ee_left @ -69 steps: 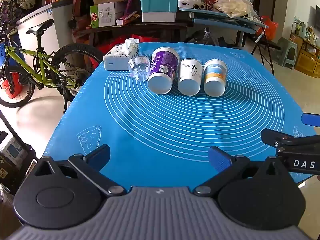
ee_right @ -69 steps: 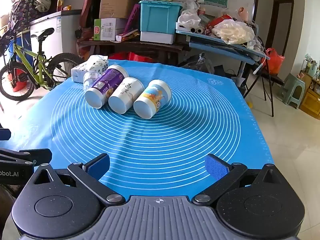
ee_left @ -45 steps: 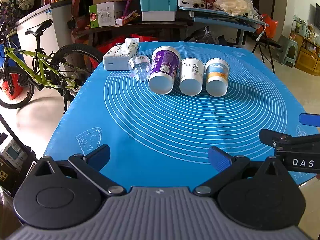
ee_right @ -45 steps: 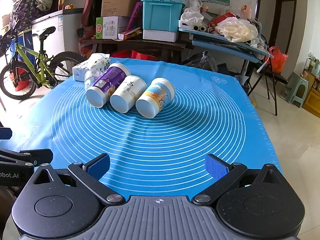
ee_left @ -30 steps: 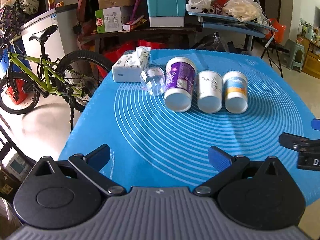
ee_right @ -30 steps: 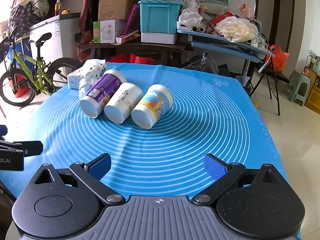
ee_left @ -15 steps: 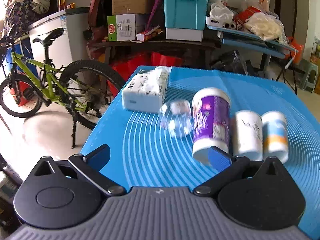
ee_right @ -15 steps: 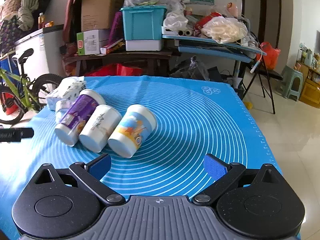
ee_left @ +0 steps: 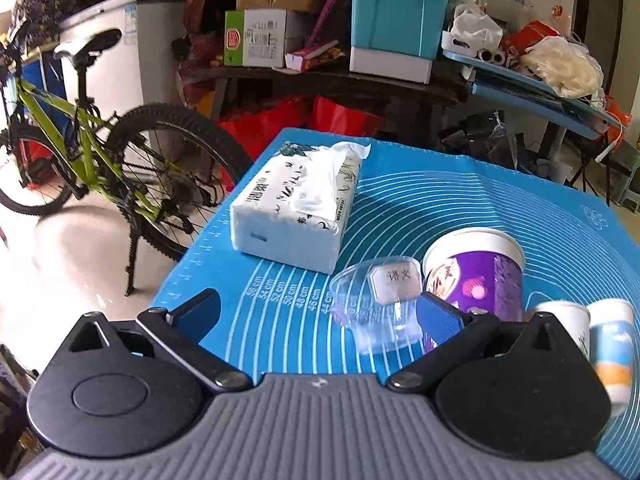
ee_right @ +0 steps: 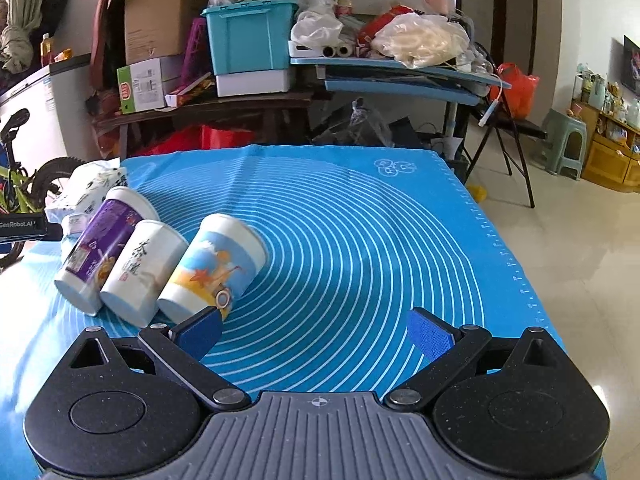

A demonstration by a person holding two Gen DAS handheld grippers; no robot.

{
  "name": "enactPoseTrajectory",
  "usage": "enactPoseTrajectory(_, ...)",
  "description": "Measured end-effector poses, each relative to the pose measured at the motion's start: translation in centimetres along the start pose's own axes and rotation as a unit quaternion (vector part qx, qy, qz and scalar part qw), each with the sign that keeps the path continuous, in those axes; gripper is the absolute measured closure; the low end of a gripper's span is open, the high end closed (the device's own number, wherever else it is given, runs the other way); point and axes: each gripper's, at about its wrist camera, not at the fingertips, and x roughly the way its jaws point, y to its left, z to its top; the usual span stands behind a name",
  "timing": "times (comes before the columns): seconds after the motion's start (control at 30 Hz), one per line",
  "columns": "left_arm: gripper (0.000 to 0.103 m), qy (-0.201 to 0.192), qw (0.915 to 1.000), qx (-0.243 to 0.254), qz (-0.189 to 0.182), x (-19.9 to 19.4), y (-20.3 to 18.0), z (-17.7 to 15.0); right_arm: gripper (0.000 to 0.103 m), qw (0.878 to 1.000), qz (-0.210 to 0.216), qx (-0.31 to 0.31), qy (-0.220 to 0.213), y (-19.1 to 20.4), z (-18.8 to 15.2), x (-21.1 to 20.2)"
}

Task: Flip cup upside down
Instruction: 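Close the left tool's fingers around the clear plastic cup, then lift the clear cup with the left tool and carry it toward the right tool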

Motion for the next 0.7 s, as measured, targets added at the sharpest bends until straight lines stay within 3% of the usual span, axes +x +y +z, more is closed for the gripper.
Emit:
enactPoseTrajectory(0.37, 0.003, 0.023, 0.9991, -0.017, -0.032, 3.1, -0.7, 0.4, 0.003, 1.000, -0.005, 0.006, 0.003, -0.6, 0.2, 1.3)
enactPoseTrajectory(0.4, 0.011, 0.024, 0.9990, -0.015, -0.034, 3.3, -0.8, 0.4, 0.003, 1.000, -0.004, 0.007, 0.004, -0.6, 0.2, 1.4)
enactPoseTrajectory(0.53, 0.019, 0.031, 0.9977, -0.016, -0.059, 3.6, -0.9, 0.4, 0.003, 1.000, -0.003, 0.007, 0.006, -0.7, 0.2, 1.8)
enactPoseTrajectory(0.67, 0.039, 0.035, 0.9956, -0.021, -0.084, 3.7, -1.1, 0.7, 0.003, 1.000, -0.003, 0.008, 0.009, -0.7, 0.3, 2.2)
enactPoseTrajectory(0.7, 0.040, 0.035, 0.9954, -0.021, -0.086, 3.6, -1.2, 0.7, 0.003, 1.000, -0.003, 0.008, 0.009, -0.7, 0.4, 2.2)
